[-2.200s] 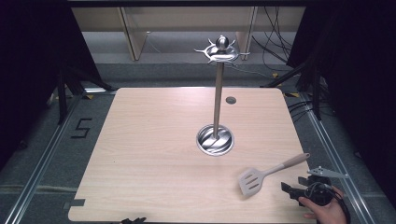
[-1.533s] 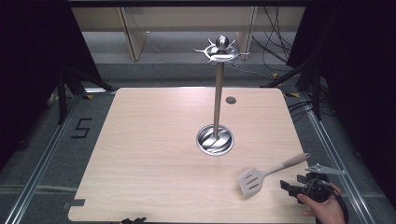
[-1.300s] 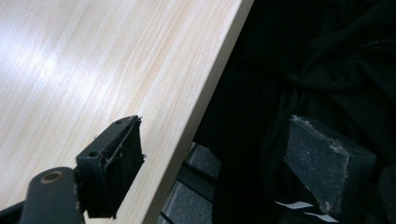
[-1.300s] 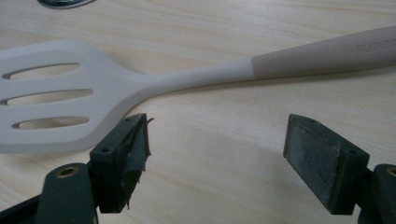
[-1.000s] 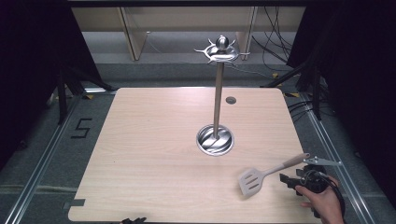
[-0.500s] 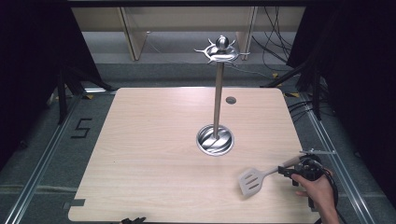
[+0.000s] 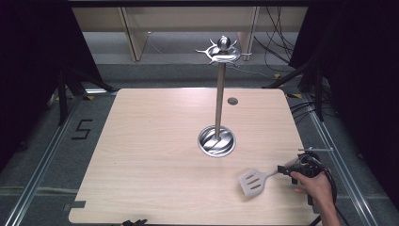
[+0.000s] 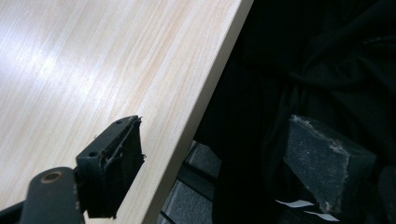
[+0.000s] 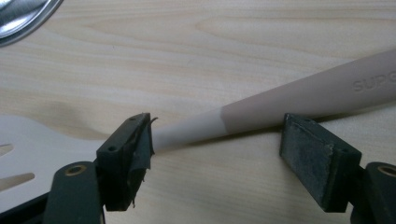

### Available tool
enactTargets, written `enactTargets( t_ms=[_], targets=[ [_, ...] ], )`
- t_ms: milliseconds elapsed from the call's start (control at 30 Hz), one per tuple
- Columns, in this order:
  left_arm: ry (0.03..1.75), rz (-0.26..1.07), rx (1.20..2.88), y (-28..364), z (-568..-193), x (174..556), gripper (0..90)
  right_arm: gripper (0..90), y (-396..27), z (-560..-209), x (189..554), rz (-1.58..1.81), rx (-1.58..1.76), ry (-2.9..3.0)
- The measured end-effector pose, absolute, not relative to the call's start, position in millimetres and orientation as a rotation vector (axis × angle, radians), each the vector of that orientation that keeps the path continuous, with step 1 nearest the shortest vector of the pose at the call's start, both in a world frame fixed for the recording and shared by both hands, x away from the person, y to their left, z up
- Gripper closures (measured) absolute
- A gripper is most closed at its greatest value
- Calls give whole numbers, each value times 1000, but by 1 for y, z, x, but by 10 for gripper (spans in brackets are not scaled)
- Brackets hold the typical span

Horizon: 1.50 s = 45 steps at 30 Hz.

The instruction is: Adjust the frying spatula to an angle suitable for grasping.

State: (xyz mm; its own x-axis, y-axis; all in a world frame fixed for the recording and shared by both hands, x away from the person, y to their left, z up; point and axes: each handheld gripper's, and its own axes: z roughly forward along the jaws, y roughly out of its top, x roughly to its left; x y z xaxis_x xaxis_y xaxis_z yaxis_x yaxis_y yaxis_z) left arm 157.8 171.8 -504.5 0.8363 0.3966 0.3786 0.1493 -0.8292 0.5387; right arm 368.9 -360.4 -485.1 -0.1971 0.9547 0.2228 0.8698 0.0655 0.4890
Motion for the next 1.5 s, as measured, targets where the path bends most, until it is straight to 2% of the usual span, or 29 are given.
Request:
enactTargets(
  t_ms=[167, 400, 533, 633, 700, 733, 767, 800, 967, 1067, 1500],
  targets=[
    [400, 665, 2516, 172, -505, 158, 183, 247, -350, -483, 374, 792, 1897, 2108],
    [399, 670, 2507, 171, -507, 158, 183, 298, -354, -481, 376, 855, 1861, 2159],
    [404, 680, 2499, 170, -507, 157, 182, 299, -357, -481, 374, 855, 1981, 2080],
    [398, 690, 2511, 171, -506, 158, 182, 298, -362, -490, 376, 836, 1894, 2033],
    [396, 683, 2512, 170, -507, 158, 182, 263, -360, -486, 378, 830, 2022, 2087],
    [395, 684, 2511, 170, -507, 158, 182, 253, -349, -482, 378, 867, 2198, 1984],
    [395, 684, 2511, 170, -507, 158, 183, 253, -349, -482, 378, 867, 2198, 1984],
    [396, 685, 2510, 170, -507, 158, 183, 267, -354, -488, 384, 894, 2044, 2008],
    [399, 668, 2506, 171, -507, 158, 183, 265, -343, -484, 393, 785, 2074, 1992],
    [397, 672, 2512, 172, -506, 158, 183, 281, -346, -491, 405, 799, 1868, 2125],
    [395, 664, 2510, 171, -507, 158, 182, 373, -318, -483, 436, 590, 1816, 2234]
  ],
)
